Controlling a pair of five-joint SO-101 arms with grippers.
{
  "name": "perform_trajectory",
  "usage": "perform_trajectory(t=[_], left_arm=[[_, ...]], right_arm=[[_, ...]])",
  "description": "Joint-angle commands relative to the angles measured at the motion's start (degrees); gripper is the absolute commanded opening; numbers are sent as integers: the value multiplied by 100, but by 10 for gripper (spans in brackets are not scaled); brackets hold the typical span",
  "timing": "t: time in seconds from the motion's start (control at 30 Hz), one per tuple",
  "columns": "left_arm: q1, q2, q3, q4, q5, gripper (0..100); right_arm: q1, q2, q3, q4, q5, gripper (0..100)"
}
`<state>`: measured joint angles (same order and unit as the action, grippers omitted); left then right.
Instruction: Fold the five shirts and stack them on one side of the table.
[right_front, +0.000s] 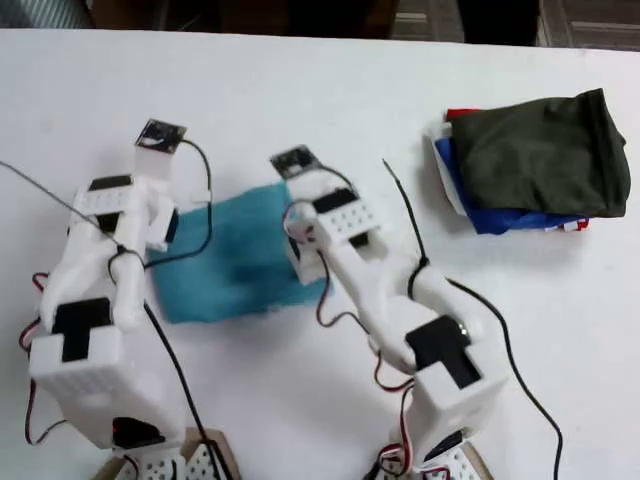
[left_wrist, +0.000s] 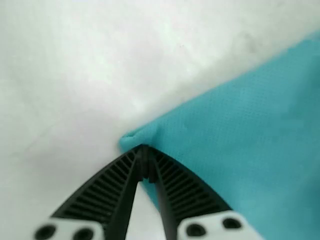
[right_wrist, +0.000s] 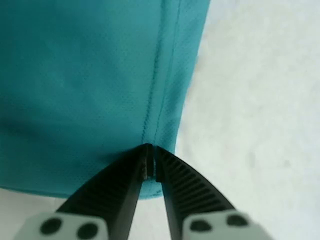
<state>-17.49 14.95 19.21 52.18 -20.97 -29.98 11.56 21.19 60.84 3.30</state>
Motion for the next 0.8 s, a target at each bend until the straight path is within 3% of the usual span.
perform_trajectory(t=[0.0, 0.33, 0.53, 0.6, 0.77], left_arm=[[0, 88, -251, 62, 35, 27], [0, -897, -259, 703, 62, 30], [-44, -2163, -215, 1424, 62, 31], [-141, -2488, -215, 1626, 44, 31], [-677, -2875, -207, 1723, 26, 31]], right_arm=[[145, -347, 457, -374, 334, 19], [708, -1367, -545, 470, 475, 30], [418, -1446, -1512, 813, 422, 264], [198, -1191, -1723, 804, 123, 329], [-268, -22, -2453, 910, -1187, 347]])
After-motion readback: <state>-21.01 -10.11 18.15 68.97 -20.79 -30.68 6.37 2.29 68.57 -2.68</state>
